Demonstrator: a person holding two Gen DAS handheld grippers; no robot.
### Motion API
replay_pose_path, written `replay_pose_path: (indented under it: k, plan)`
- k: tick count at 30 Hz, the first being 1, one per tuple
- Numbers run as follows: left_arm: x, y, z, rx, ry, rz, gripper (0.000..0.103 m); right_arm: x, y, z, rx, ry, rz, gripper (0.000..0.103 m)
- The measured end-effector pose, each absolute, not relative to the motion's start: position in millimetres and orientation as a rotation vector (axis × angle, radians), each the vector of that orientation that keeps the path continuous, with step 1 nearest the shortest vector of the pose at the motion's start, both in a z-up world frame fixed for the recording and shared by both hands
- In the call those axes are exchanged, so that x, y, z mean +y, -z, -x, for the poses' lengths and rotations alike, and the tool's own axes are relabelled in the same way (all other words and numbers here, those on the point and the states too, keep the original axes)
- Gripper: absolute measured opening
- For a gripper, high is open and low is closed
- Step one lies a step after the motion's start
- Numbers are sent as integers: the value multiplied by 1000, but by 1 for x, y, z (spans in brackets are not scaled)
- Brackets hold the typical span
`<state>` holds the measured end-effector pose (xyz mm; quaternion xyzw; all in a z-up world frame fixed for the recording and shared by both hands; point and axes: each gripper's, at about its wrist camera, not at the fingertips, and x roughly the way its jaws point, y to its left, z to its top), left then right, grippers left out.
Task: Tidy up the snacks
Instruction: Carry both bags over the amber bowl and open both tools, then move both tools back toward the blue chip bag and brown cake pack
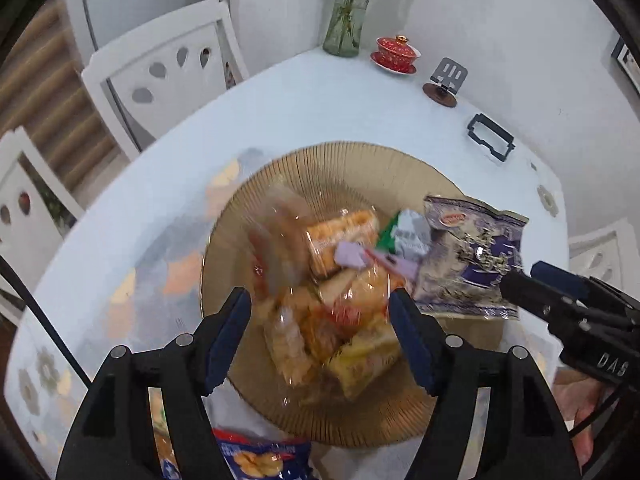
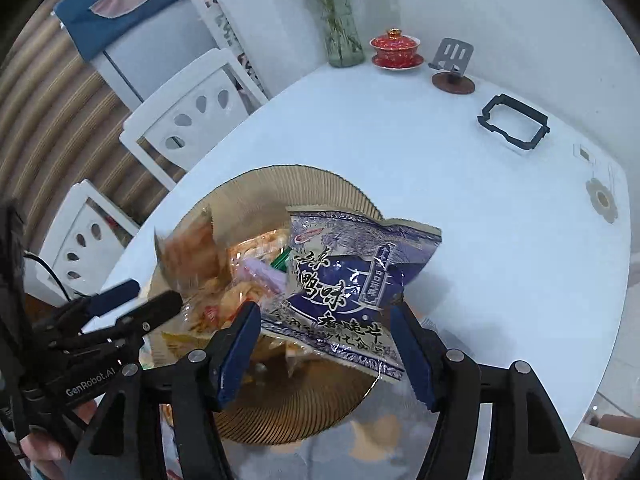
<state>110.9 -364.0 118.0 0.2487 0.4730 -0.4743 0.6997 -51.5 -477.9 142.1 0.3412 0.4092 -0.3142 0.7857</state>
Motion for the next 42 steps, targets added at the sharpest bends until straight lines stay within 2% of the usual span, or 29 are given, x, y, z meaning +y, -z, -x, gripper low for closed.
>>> replay_pose_path:
  k: [12, 24, 25, 26, 27, 34, 42]
  plan:
    - [-296, -148, -122, 1049, 1058, -396, 70, -442, -171, 26, 863, 618, -670, 72]
    - [-138, -173, -151, 1048, 766, -284, 70, -358, -176, -16, 994, 340, -528, 72]
    - [-126, -172, -151, 1054, 745, -271, 75, -351, -174, -19, 1006, 308, -521, 72]
    - [-114, -170, -152, 1062, 724, -253, 82, -338, -169, -21, 1027, 261, -503, 72]
    - [-99, -167, -152, 1073, 701, -229, 83, -328, -164, -23, 1045, 228, -487, 72]
    - [-34, -118, -133, 1203, 606, -92, 83, -275, -111, -19, 1223, 63, -438, 72]
    - [-51, -62, -81, 1278, 644, -185, 83, -273, -61, -28, 1353, 64, -511, 72]
